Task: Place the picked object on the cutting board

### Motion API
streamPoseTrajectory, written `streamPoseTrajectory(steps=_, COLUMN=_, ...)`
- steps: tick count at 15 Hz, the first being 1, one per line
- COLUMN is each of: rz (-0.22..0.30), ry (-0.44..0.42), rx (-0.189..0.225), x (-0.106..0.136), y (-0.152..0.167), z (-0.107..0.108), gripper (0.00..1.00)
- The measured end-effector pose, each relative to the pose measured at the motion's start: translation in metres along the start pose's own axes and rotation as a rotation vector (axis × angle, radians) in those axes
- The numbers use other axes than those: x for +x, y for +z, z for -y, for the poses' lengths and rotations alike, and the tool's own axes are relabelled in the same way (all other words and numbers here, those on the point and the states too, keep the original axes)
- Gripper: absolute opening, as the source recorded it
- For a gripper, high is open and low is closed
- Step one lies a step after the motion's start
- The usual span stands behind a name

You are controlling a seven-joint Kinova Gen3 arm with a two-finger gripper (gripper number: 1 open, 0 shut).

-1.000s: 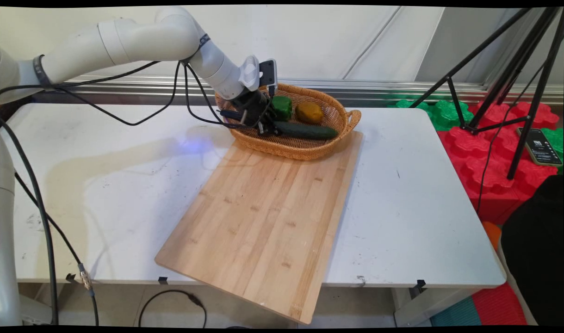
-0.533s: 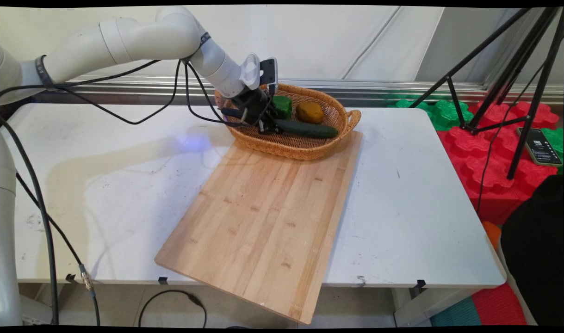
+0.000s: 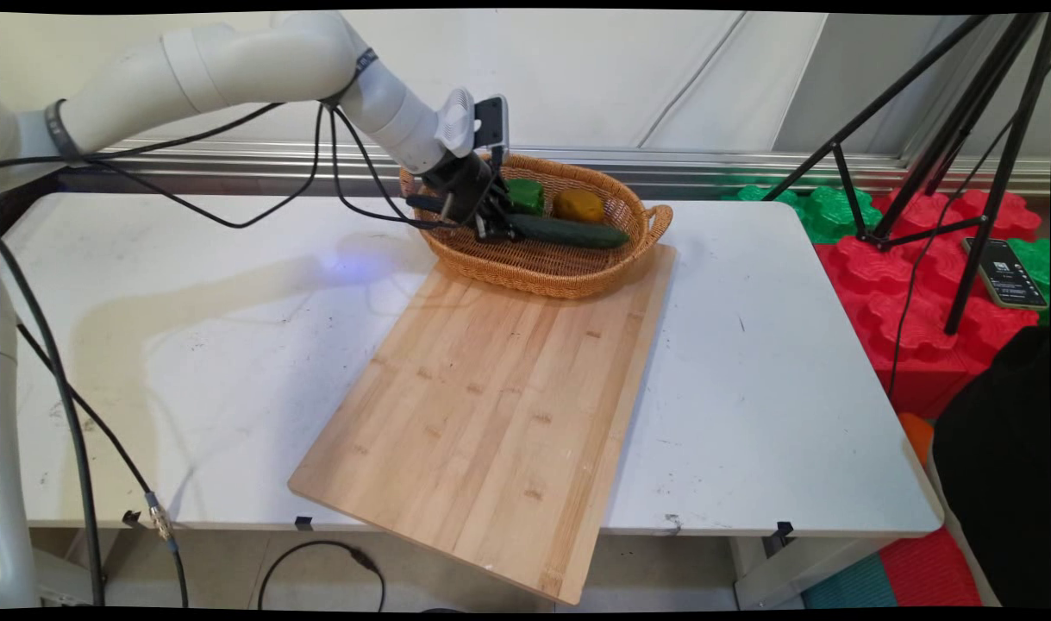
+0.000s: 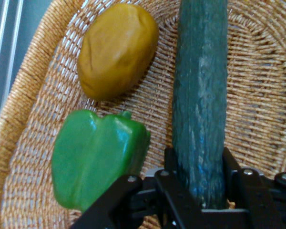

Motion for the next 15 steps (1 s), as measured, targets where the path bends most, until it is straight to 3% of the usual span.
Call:
streamPoseTrajectory(steps=7, rz=-0.034, ry=-0.003, rx=0.011, x=-0.009, y=-0.039, z=-0.005, gripper=0.00)
streamPoseTrajectory(steps=15, rz=-0.108, ry=-0.061, rx=0.007, x=-0.023, y=-0.098, z=-0.011, gripper=0.00)
